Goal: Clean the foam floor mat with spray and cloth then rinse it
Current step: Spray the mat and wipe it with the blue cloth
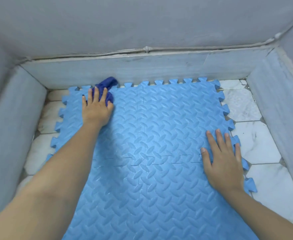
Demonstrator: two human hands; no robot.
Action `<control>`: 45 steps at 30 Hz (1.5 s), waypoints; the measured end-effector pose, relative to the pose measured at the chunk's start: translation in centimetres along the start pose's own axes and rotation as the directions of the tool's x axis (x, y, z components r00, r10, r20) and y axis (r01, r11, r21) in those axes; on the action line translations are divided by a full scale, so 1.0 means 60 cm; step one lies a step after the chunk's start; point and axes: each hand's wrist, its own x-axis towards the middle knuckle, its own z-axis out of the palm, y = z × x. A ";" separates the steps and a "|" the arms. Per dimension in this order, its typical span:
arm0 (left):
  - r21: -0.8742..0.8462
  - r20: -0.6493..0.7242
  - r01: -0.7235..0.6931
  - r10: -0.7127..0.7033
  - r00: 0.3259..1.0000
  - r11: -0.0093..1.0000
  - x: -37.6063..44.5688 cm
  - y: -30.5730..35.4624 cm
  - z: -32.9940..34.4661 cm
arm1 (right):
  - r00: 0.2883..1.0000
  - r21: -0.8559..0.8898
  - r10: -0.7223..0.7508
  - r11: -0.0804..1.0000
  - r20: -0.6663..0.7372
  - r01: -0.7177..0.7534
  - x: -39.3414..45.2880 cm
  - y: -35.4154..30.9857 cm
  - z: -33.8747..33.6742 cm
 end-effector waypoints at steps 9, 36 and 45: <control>-0.119 -0.007 -0.174 0.174 0.985 0.978 -0.141 -0.018 0.005 | 1.000 -0.039 0.014 0.999 0.010 -0.014 -0.002 -0.004 -0.002; -0.130 0.045 -0.033 0.040 0.998 0.991 -0.451 -0.099 0.056 | 0.955 0.013 0.091 0.995 0.282 -0.098 -0.117 -0.089 -0.033; -0.001 0.103 -0.452 0.450 0.887 0.892 -0.622 -0.181 0.060 | 0.986 -0.125 -0.102 0.985 0.134 0.119 -0.251 -0.070 0.013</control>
